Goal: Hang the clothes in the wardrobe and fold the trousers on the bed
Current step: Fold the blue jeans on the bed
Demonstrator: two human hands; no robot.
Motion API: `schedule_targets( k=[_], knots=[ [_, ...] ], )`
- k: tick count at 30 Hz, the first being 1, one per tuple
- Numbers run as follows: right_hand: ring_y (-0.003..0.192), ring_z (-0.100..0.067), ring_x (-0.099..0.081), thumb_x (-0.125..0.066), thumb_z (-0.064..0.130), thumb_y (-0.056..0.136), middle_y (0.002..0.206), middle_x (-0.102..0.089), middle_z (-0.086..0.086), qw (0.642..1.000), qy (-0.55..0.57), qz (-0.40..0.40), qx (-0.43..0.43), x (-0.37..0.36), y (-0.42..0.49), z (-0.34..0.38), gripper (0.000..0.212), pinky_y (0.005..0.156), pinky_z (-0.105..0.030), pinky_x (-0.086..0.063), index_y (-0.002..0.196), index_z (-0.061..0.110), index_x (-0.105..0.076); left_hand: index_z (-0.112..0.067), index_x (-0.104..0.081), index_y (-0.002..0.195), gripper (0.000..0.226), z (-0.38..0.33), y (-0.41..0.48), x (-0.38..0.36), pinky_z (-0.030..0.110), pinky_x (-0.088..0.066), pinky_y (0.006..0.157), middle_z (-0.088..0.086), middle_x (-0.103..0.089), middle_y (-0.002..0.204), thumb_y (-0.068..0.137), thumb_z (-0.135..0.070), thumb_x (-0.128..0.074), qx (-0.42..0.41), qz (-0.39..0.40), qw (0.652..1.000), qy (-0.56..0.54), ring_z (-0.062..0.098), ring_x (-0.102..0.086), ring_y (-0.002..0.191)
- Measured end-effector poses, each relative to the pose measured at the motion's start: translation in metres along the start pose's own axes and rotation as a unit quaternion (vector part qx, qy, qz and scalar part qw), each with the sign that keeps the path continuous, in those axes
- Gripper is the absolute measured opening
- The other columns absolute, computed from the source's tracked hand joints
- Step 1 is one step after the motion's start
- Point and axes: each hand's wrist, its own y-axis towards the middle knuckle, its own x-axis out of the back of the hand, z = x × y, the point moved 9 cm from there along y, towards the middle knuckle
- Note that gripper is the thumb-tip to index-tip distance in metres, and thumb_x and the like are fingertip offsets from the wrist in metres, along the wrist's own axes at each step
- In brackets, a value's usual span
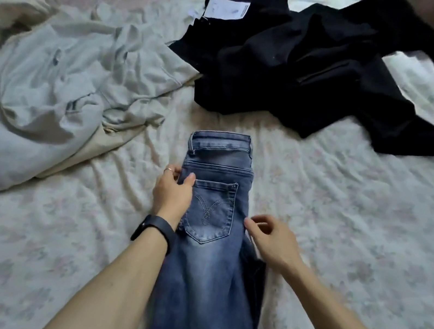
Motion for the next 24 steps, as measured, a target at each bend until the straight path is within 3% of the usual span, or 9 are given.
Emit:
schedule_targets(
  k=[2, 5, 8, 11, 14, 18, 22, 24],
  knots=[
    [0.083, -0.003, -0.065, -0.065, 0.047, 0.090, 0.078, -0.067, 0.021, 1.000, -0.014, -0.017, 0.022, -0.001, -0.008, 0.002, 0.016, 0.076, -0.020, -0.048, 0.083, 0.033, -0.067, -0.023, -0.055, 0.099, 0.019, 0.014, 0.008, -0.001, 0.029, -0.042, 0.081, -0.002, -0.062, 0.099, 0.095, -0.039, -0.064, 0.041, 0.014, 0.999, 0.015, 0.027, -0.062, 0.103],
    [0.077, 0.002, -0.062, -0.064, 0.036, 0.088, 0.075, -0.066, 0.020, 0.997, 0.002, -0.070, 0.010, 0.013, -0.028, -0.003, 0.012, 0.064, -0.010, -0.039, 0.078, 0.030, -0.066, -0.021, -0.060, 0.109, 0.027, 0.012, 0.021, -0.009, 0.029, -0.040, 0.084, -0.001, -0.064, 0.111, 0.094, -0.043, -0.062, 0.034, 0.056, 0.996, 0.056, 0.027, -0.060, 0.108],
    [0.068, -0.008, -0.063, -0.057, 0.044, 0.089, 0.067, -0.068, 0.008, 0.994, 0.005, -0.088, -0.071, 0.021, -0.055, -0.035, 0.029, 0.063, -0.022, -0.047, 0.075, 0.019, -0.066, -0.019, -0.063, 0.110, 0.024, 0.014, 0.026, -0.005, 0.027, -0.040, 0.087, 0.000, -0.065, 0.110, 0.096, -0.039, -0.062, 0.014, 0.065, 0.995, 0.067, 0.025, -0.059, 0.107],
    [0.058, -0.014, -0.064, -0.053, 0.062, 0.088, 0.060, -0.068, -0.001, 0.989, 0.021, -0.030, -0.142, 0.008, -0.077, -0.054, 0.058, 0.063, -0.028, -0.047, 0.068, 0.010, -0.069, -0.014, -0.066, 0.116, 0.029, 0.015, 0.025, 0.006, 0.026, -0.038, 0.085, 0.002, -0.067, 0.107, 0.098, -0.036, -0.061, 0.000, 0.043, 0.997, 0.070, 0.024, -0.059, 0.103],
    [0.060, -0.012, -0.065, -0.060, 0.061, 0.088, 0.054, -0.068, 0.008, 0.985, 0.063, -0.024, -0.158, -0.007, -0.078, -0.050, 0.055, 0.066, -0.029, -0.047, 0.064, 0.013, -0.072, -0.014, -0.068, 0.113, 0.028, 0.016, 0.021, 0.005, 0.024, -0.040, 0.085, -0.002, -0.065, 0.101, 0.096, -0.037, -0.063, -0.003, 0.052, 0.997, 0.057, 0.019, -0.058, 0.095],
    [0.061, -0.008, -0.058, -0.069, 0.047, 0.088, 0.061, -0.066, 0.009, 0.946, 0.250, -0.141, -0.152, 0.002, -0.085, -0.059, 0.036, 0.063, -0.030, -0.044, 0.072, 0.015, -0.073, -0.015, -0.073, 0.104, 0.021, 0.021, 0.025, 0.027, 0.033, -0.050, 0.097, 0.001, -0.069, 0.098, 0.092, -0.033, -0.070, 0.022, -0.013, 1.000, -0.001, 0.023, -0.065, 0.102],
    [0.052, -0.014, -0.044, -0.062, 0.050, 0.094, 0.049, -0.047, 0.008, 0.908, 0.336, -0.145, -0.202, 0.000, -0.098, -0.086, 0.056, 0.055, -0.028, -0.035, 0.053, 0.012, -0.058, -0.015, -0.073, 0.106, 0.024, 0.035, 0.022, 0.027, 0.026, -0.047, 0.094, 0.003, -0.071, 0.101, 0.092, -0.034, -0.071, 0.050, -0.032, 0.998, -0.007, 0.023, -0.064, 0.104],
    [0.054, -0.016, -0.046, -0.060, 0.051, 0.095, 0.047, -0.046, 0.008, 0.924, 0.285, -0.140, -0.214, 0.008, -0.091, -0.087, 0.058, 0.056, -0.030, -0.035, 0.053, 0.011, -0.056, -0.019, -0.069, 0.099, 0.016, 0.035, 0.013, 0.016, 0.025, -0.042, 0.084, 0.001, -0.068, 0.095, 0.094, -0.035, -0.067, 0.041, -0.032, 0.999, -0.006, 0.023, -0.062, 0.095]
  ],
)
